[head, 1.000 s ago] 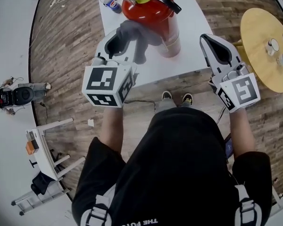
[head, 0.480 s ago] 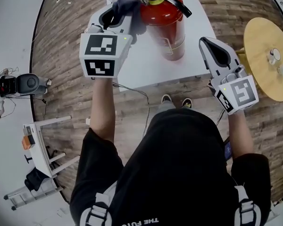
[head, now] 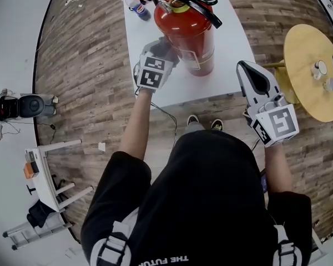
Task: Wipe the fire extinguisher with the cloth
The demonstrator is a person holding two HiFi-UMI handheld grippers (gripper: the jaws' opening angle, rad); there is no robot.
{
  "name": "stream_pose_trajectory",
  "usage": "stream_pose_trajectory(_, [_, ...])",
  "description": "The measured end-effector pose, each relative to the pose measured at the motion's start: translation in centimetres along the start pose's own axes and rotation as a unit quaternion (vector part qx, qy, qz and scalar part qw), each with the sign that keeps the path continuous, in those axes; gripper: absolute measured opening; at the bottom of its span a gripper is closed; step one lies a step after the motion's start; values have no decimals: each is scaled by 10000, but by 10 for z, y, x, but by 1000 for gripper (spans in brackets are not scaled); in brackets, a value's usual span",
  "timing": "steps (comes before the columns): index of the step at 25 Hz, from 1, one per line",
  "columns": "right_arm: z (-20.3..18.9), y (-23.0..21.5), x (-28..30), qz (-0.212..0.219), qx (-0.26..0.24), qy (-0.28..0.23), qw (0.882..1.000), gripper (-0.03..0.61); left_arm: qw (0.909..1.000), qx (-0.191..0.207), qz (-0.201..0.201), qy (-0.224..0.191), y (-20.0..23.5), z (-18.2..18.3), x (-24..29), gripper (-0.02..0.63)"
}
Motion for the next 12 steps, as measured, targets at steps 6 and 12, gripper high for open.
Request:
stream_pose_trajectory(6, [-15,7,-1,20,220,155,9996,18,9979,-537,-329,117,-10,-48,17,94])
stream_pose_trajectory(12, [-15,15,9,148,232,119,9996,18,9880,-854,-723,1061,-62,-135,33,95])
Point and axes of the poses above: the fingertips, and each gripper's own axes: x forward along the fingers, y to its left, z out of its top, the point moved 1 cm from there along -x, backward along the fingers, and after that the axes turned 12 degrees about -x, right-handed, at the moved point
